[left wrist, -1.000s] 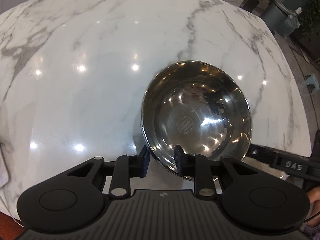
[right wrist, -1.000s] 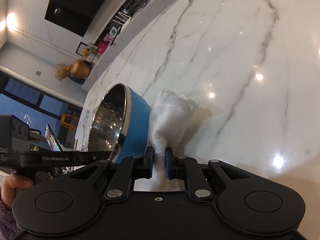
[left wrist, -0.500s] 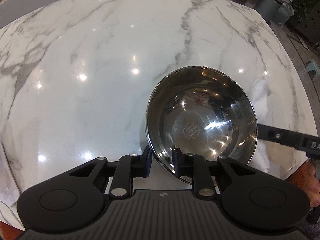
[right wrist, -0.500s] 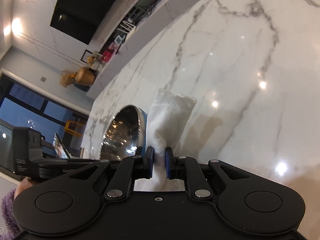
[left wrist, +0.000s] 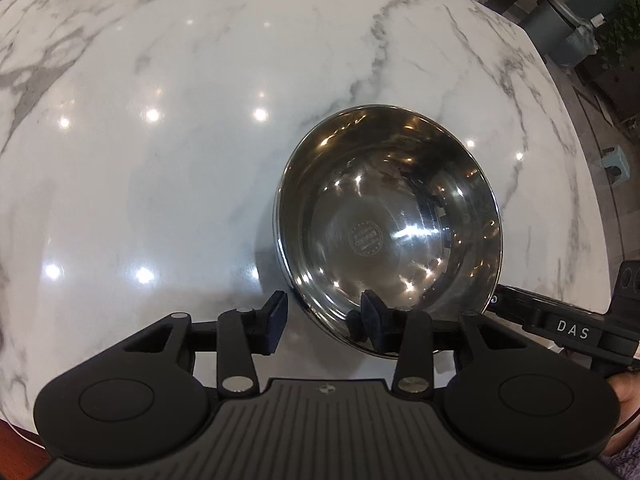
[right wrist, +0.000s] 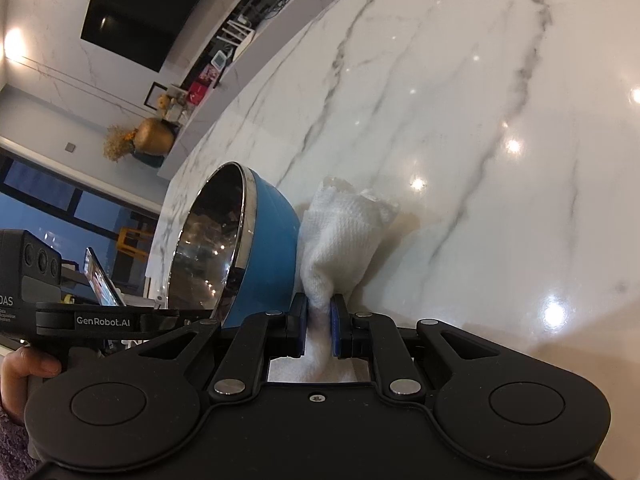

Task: Clean bowl
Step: 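Rub the cloth on the blue bowl exterior while the left gripper holds the rim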

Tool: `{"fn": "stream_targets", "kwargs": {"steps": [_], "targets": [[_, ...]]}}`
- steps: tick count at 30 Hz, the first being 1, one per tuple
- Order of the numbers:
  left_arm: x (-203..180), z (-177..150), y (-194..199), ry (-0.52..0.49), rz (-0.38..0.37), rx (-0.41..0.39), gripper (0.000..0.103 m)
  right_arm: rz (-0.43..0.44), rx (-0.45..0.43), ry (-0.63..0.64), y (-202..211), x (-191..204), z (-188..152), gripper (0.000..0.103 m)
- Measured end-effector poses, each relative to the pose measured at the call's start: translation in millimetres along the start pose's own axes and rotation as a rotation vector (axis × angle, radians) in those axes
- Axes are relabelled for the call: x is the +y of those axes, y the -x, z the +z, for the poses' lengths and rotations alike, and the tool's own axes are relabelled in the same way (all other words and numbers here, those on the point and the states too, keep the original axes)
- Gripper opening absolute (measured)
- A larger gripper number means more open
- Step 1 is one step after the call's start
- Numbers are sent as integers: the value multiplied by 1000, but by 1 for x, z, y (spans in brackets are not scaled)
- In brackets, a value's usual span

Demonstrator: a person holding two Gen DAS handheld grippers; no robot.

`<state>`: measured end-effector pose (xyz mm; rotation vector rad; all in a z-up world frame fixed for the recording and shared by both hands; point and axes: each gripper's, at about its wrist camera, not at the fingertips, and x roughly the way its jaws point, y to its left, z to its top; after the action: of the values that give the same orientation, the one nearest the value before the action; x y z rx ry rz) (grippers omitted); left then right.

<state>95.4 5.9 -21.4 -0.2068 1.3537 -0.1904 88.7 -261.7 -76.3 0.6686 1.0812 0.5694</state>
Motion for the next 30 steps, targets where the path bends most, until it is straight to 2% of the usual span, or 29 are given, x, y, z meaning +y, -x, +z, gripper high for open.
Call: {"fn": "stream_targets", "kwargs": {"steps": [7,15,25,30], "targets": [[-2,0,1,-44,14,-6,26,-3,-10,4,7,-1,1,11],[0,4,3,-99,31,11,23,42,-75,15,33,7,17,11],[-6,4,4,-163,52,-8,23,1,-41,8,18,3,12,11],[-11,4,0,-200,21,6,23,-39,-11,9,11,-1,4,11]]}}
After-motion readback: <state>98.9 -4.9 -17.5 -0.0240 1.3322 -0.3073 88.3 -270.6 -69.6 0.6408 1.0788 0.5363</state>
